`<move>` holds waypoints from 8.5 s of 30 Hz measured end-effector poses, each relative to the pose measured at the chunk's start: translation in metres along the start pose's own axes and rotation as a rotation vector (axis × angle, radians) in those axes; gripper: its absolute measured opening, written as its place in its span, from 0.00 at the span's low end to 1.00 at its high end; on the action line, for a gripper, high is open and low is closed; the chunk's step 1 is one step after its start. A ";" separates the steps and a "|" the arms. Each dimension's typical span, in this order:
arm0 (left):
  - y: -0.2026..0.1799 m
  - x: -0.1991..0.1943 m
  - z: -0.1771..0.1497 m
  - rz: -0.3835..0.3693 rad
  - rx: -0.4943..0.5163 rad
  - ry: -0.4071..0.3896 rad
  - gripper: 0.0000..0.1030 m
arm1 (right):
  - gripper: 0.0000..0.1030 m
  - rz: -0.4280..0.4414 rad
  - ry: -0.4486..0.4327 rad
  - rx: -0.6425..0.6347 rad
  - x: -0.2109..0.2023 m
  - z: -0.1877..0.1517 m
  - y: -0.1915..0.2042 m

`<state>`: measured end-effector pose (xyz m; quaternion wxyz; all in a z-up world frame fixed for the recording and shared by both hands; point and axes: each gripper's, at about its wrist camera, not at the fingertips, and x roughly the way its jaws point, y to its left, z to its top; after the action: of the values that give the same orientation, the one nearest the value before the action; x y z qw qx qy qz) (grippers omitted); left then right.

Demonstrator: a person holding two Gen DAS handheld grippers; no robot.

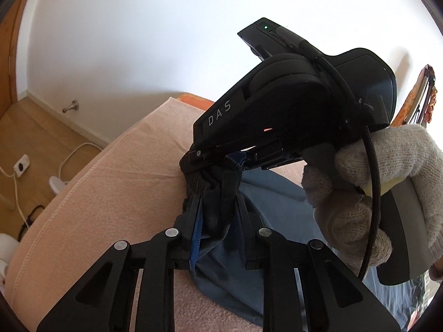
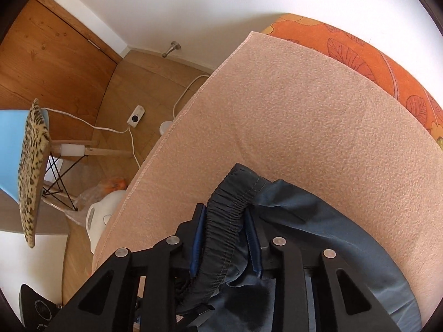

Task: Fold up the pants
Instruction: 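Grasp the elastic waistband with the right tool while the left tool grasps the pants edge, then fold the waistband end over onto the pants with both tools and release, then grasp the pants edge with the left tool while the right tool grasps the pants, then lift the held pants with both tools and fold them over onto themselves, then open both tools and press the folded pants flat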

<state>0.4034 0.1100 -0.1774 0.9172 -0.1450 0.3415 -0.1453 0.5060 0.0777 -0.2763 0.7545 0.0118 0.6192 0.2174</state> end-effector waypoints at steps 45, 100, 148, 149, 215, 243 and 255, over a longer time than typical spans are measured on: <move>-0.366 -0.105 -0.091 -0.535 0.506 0.149 0.08 | 0.10 0.120 -0.609 0.460 -0.343 -0.354 -0.234; -0.307 -0.072 -0.140 -0.246 0.420 0.346 0.46 | 0.21 -0.297 -0.409 0.666 -0.333 -0.615 -0.449; -0.290 -0.058 -0.186 -0.362 0.285 0.397 0.10 | 0.69 -0.236 -0.185 0.332 -0.194 -0.300 -0.233; -0.291 -0.059 -0.186 -0.366 0.290 0.393 0.10 | 0.69 -0.267 -0.166 0.321 -0.187 -0.294 -0.231; -0.616 -0.116 -0.304 -0.904 0.611 0.504 0.06 | 0.00 -0.219 -0.567 0.736 -0.428 -0.579 -0.465; -0.665 -0.087 -0.322 -0.866 0.676 0.583 0.32 | 0.39 -0.319 -0.589 0.828 -0.433 -0.664 -0.536; -0.598 -0.066 -0.251 -0.684 0.631 0.493 0.54 | 0.74 -0.329 -0.619 0.700 -0.446 -0.686 -0.493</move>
<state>0.0876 -0.4551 -0.1026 0.7087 0.0735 0.4199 -0.5621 -0.0458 -0.6938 -0.1631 0.8780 0.2306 0.3956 -0.1395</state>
